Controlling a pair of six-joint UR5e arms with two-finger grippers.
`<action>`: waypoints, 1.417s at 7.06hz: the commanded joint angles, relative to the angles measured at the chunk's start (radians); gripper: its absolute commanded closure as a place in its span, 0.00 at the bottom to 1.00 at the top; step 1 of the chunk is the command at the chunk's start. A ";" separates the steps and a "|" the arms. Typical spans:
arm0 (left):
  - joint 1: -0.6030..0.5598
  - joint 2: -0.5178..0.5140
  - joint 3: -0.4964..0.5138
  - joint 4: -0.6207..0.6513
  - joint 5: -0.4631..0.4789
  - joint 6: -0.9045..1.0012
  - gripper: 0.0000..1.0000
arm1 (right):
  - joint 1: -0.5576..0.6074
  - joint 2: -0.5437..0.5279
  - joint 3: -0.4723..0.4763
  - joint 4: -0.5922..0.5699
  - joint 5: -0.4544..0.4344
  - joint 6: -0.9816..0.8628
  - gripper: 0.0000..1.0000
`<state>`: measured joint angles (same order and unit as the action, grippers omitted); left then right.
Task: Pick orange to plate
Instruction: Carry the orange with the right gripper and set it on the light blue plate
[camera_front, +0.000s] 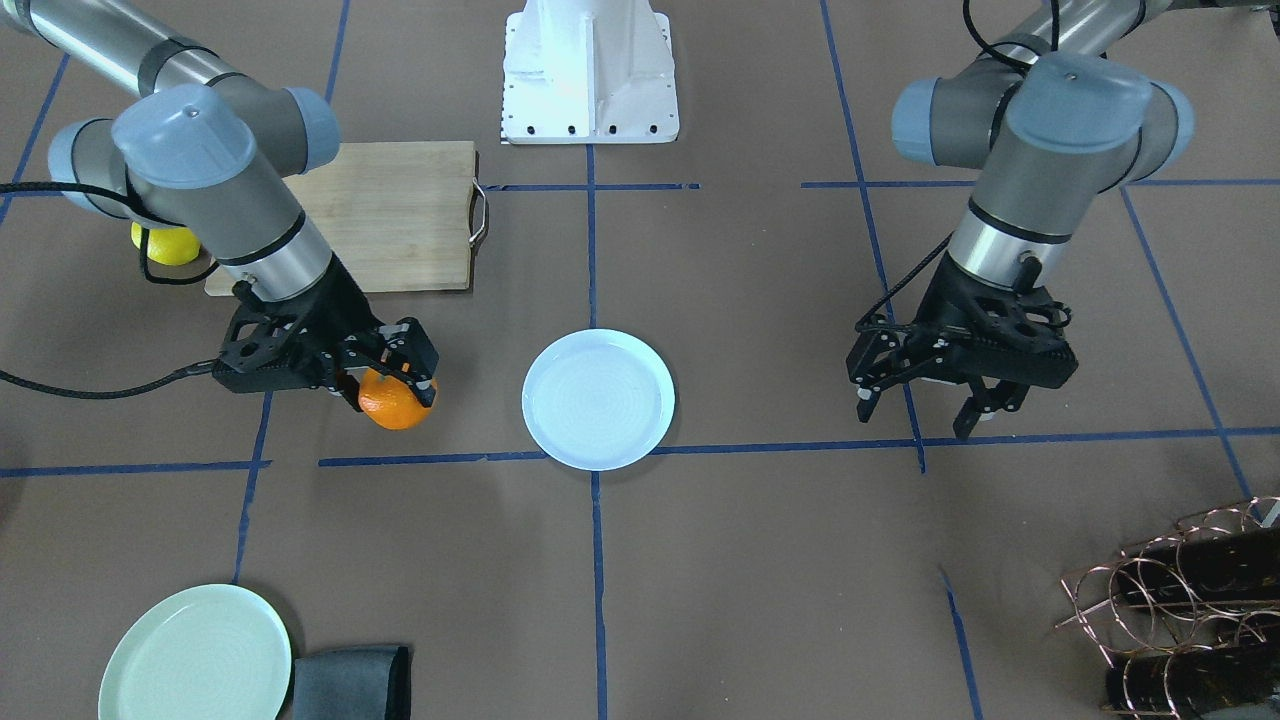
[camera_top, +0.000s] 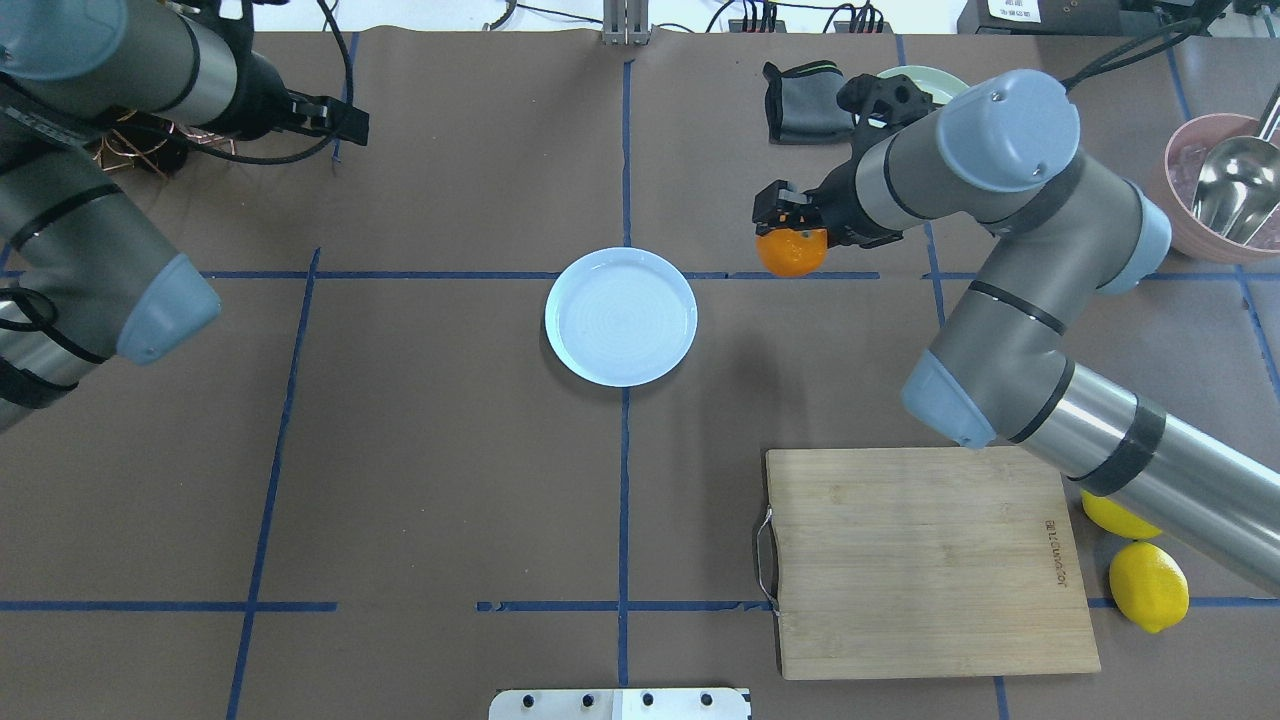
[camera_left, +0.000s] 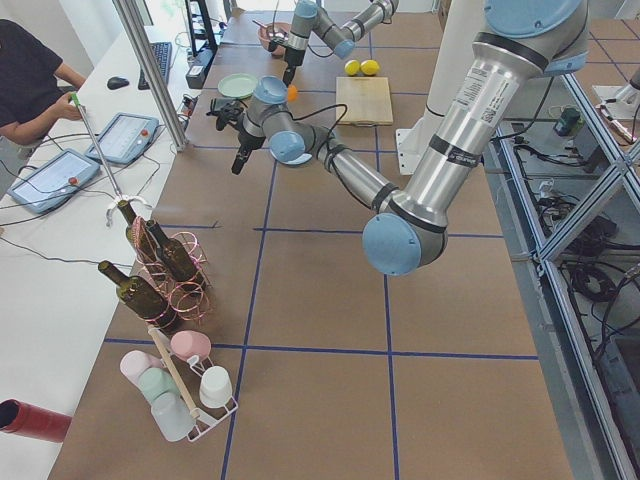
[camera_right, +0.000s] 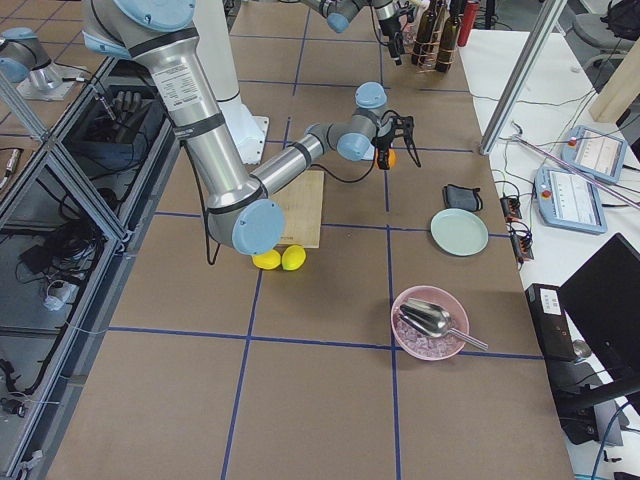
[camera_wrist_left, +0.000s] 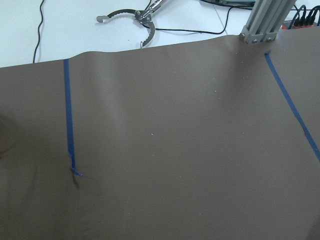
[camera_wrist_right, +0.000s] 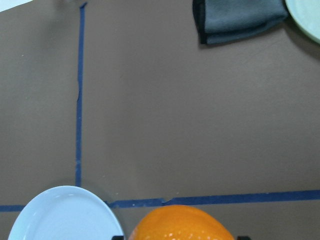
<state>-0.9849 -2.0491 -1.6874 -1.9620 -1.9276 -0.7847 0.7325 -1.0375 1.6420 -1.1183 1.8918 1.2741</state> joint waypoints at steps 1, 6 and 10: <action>-0.063 0.007 -0.005 -0.040 -0.019 0.018 0.00 | -0.112 0.164 -0.134 0.003 -0.170 0.013 1.00; -0.069 0.069 0.008 -0.126 -0.019 0.054 0.00 | -0.206 0.293 -0.294 0.003 -0.260 0.056 1.00; -0.081 0.081 0.041 -0.086 -0.120 0.076 0.00 | -0.139 0.307 -0.295 -0.045 -0.214 0.059 0.00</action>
<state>-1.0595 -1.9767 -1.6531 -2.0611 -1.9965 -0.7122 0.5604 -0.7347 1.3383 -1.1278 1.6430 1.3347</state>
